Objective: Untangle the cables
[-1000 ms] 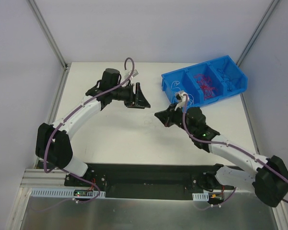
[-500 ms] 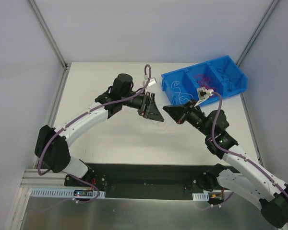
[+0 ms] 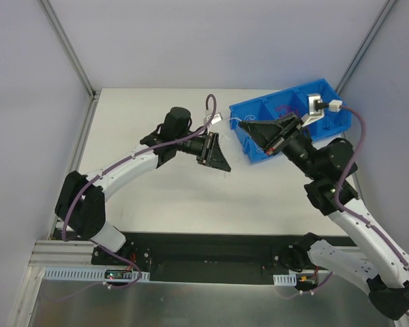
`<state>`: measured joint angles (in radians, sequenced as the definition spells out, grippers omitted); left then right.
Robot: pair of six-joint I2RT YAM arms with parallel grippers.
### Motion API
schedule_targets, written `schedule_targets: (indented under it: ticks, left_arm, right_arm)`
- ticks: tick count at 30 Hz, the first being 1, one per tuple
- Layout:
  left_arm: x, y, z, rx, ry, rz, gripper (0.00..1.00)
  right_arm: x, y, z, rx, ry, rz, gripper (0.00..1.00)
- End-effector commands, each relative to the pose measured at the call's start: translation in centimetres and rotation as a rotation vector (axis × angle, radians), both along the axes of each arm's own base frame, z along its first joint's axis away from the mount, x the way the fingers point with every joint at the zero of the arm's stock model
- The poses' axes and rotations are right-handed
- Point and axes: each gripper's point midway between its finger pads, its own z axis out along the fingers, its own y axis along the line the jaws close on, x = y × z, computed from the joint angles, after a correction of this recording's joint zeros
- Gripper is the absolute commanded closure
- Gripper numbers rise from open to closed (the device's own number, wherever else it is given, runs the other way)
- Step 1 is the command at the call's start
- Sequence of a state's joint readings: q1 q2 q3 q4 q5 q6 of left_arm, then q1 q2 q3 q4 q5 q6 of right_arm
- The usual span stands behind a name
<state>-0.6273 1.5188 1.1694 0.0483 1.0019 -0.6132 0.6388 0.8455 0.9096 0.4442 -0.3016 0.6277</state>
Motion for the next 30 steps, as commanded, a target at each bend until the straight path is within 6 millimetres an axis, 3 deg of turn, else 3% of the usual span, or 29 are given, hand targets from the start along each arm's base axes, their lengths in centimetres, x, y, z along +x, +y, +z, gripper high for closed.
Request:
schedule_targets:
  ticks: [1, 3, 7, 12, 15, 17, 21, 26, 30]
  left_arm:
    - [1.7, 0.5, -0.8, 0.009, 0.057, 0.049, 0.72]
    - [1.9, 0.7, -0.6, 0.006, 0.044, 0.058, 0.78]
    - [2.0, 1.2, 0.5, -0.006, -0.012, 0.080, 0.78]
    - [2.9, 2.6, 2.1, -0.029, -0.070, 0.133, 0.53]
    - [2.6, 2.9, 3.5, -0.071, -0.135, 0.129, 0.29]
    - [1.7, 2.8, 4.7, -0.128, -0.155, 0.083, 0.23]
    - [0.1, 2.2, 5.9, -0.208, -0.144, -0.023, 0.22]
    - [0.2, 2.0, 5.5, -0.204, -0.124, -0.013, 0.29]
    - [-0.1, 1.9, 5.6, -0.218, -0.121, -0.029, 0.26]
  right_arm:
    - [-2.7, -1.5, 7.8, 0.063, -0.147, 0.020, 1.00]
    - [-3.0, -1.5, 9.3, 0.039, -0.171, 0.017, 1.00]
    - [-1.8, -1.4, 8.6, -0.029, -0.145, -0.032, 1.00]
    - [-0.8, -1.9, 7.3, -0.056, -0.120, -0.089, 1.00]
    - [-1.0, -2.0, 7.8, -0.041, -0.132, -0.085, 1.00]
    - [-1.0, -2.0, 8.0, -0.040, -0.137, -0.089, 1.00]
    - [-0.9, -2.1, 9.0, -0.041, -0.153, -0.103, 1.00]
    - [-1.1, -2.5, 10.4, -0.031, -0.170, -0.114, 1.00]
    - [-1.0, -2.8, 11.0, -0.010, -0.168, -0.129, 1.00]
